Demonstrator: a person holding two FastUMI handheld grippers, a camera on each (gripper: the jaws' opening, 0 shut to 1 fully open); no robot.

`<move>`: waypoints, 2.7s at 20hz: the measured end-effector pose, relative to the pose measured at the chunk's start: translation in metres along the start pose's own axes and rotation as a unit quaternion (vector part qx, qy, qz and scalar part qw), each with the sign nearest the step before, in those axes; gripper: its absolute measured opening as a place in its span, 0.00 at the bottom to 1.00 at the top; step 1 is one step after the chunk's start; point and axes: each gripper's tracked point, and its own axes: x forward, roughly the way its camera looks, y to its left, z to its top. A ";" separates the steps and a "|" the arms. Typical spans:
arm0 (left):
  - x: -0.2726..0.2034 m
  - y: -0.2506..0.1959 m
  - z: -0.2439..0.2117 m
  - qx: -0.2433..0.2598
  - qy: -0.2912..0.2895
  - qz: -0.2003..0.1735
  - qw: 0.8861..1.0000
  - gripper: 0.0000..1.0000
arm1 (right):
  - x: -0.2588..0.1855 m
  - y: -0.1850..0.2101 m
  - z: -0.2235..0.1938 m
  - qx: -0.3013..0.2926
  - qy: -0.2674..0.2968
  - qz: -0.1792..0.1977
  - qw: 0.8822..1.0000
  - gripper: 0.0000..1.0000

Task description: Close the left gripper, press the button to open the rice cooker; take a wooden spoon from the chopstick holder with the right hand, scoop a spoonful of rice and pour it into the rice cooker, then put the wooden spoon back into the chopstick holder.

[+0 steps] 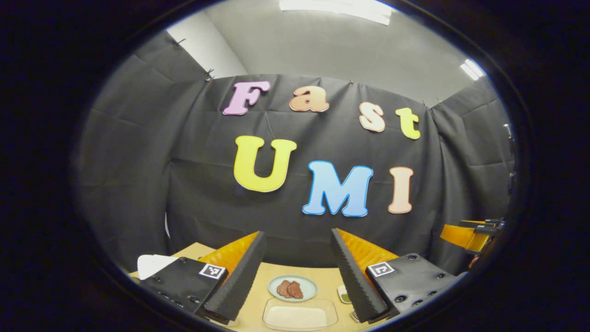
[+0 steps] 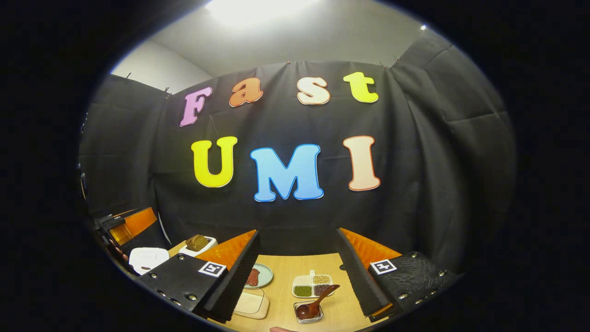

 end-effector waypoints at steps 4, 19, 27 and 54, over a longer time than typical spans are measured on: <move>0.001 0.033 -0.017 0.009 0.019 0.019 1.000 0.85 | 0.002 0.001 -0.008 -0.003 0.010 0.001 1.000 0.98; -0.027 0.202 -0.135 -0.093 0.225 0.119 0.963 0.09 | 0.005 0.008 -0.039 0.003 0.052 0.014 0.999 0.98; -0.047 0.251 -0.201 -0.140 0.306 0.163 0.928 0.09 | 0.002 0.006 -0.052 0.001 0.072 0.015 0.997 0.98; -0.042 0.181 -0.004 -0.015 0.039 0.143 0.989 0.84 | -0.008 -0.016 -0.054 -0.006 0.068 -0.001 0.998 0.98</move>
